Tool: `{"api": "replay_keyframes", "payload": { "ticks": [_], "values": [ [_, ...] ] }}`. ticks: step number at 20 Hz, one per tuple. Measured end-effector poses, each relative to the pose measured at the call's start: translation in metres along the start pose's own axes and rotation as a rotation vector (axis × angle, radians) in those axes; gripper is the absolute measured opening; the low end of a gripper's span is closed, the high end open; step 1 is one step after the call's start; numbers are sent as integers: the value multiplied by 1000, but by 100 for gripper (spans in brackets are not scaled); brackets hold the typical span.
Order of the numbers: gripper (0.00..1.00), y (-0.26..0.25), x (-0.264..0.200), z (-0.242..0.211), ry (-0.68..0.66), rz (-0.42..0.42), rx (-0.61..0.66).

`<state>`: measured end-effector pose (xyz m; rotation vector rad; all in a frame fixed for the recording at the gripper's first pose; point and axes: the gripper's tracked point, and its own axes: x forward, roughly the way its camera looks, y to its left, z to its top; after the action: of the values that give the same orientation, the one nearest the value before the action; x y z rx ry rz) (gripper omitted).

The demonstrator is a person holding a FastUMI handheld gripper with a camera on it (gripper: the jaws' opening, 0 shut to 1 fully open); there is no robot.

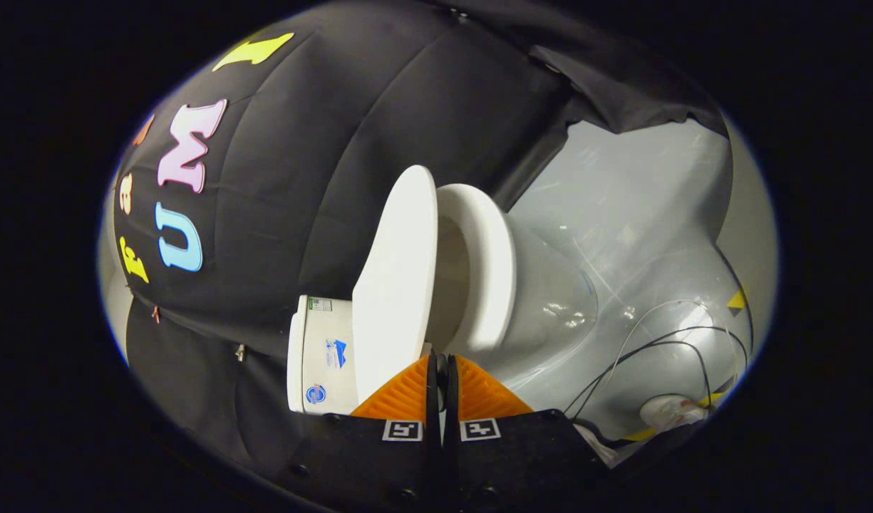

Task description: Open the toilet lid.

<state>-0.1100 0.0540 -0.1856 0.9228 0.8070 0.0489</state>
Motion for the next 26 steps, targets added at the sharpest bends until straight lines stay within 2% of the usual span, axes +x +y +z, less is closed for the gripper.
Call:
{"api": "replay_keyframes", "payload": {
  "ticks": [8, 12, 16, 26],
  "values": [
    [5, 70, -23, 2, -42, -28, -152],
    [5, 135, -32, -4, -36, 29, -209],
    [5, 171, -34, -16, -81, -50, -385],
    [5, 244, -41, -36, -125, -112, -546]
  ]
}}
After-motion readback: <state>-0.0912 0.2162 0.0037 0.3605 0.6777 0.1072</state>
